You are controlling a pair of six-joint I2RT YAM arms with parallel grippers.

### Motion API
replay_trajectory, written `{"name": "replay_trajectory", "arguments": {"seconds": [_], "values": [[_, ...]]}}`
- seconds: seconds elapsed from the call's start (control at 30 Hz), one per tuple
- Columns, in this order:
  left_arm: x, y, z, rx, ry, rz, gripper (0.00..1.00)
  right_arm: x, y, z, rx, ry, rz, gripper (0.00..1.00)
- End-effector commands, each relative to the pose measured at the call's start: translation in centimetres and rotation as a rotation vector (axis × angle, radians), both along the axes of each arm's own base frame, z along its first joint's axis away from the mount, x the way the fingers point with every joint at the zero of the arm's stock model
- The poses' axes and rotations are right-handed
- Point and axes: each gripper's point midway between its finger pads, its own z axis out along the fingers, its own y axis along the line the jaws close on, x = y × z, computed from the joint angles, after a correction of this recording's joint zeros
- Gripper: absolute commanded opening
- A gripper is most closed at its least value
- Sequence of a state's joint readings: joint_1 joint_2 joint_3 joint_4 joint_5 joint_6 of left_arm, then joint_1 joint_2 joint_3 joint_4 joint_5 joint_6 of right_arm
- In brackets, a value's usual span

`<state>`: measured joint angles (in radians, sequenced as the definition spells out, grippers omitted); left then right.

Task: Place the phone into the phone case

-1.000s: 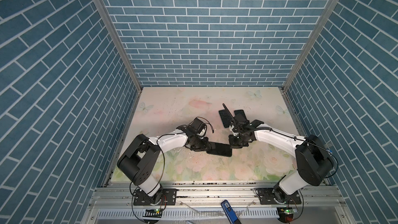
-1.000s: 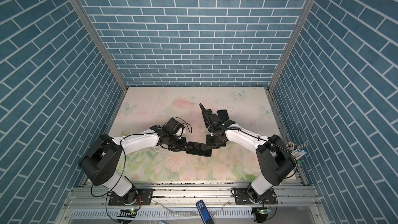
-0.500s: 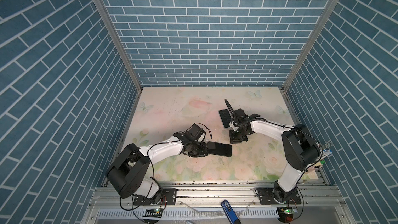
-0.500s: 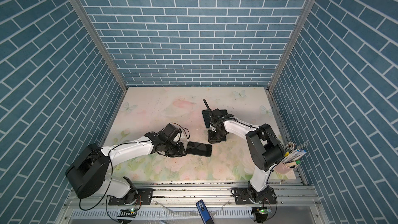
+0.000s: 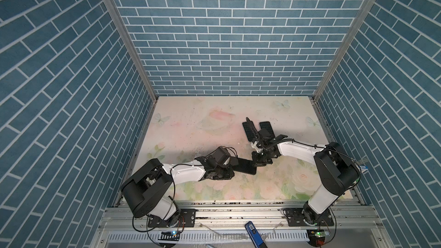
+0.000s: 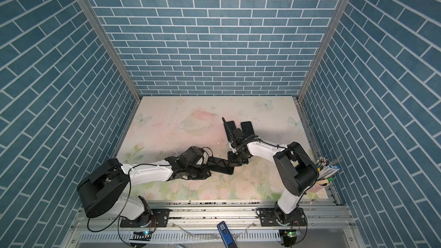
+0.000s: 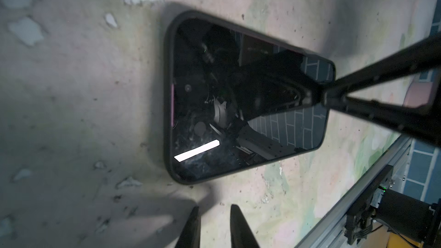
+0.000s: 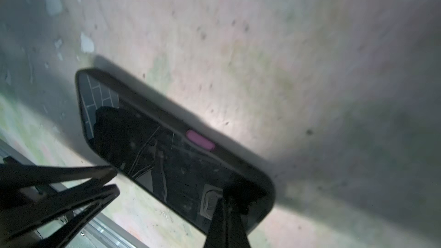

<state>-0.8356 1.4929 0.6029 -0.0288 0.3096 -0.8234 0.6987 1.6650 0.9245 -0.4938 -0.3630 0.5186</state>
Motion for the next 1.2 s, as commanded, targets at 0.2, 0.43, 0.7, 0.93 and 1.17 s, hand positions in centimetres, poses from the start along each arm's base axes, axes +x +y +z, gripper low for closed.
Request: {"name": "replay_trajectory", "arguments": {"seconds": [0.2,0.43,0.7,0.93,1.17], "values": [[0.0,0.4,-1.8,0.049,0.015,0.009,0.25,-4.6,1.2,0.8,0.072,0.007,-0.045,0.05],[0.2,0.2,-2.2,0.074,0.029,-0.008,0.26,-2.2,-2.0,3.1,-0.056,-0.116,-0.011,0.1],[-0.2,1.0,-2.1,0.08,0.034,0.026,0.26,4.4,-3.3,4.4,-0.001,-0.098,-0.055,0.11],[-0.5,1.7,-1.9,0.073,0.028,0.055,0.26,6.0,-1.7,1.2,0.002,-0.019,-0.024,0.11],[-0.7,2.1,-2.6,0.084,0.031,0.059,0.26,3.7,-1.4,-0.8,0.039,0.038,-0.053,0.11]]}}
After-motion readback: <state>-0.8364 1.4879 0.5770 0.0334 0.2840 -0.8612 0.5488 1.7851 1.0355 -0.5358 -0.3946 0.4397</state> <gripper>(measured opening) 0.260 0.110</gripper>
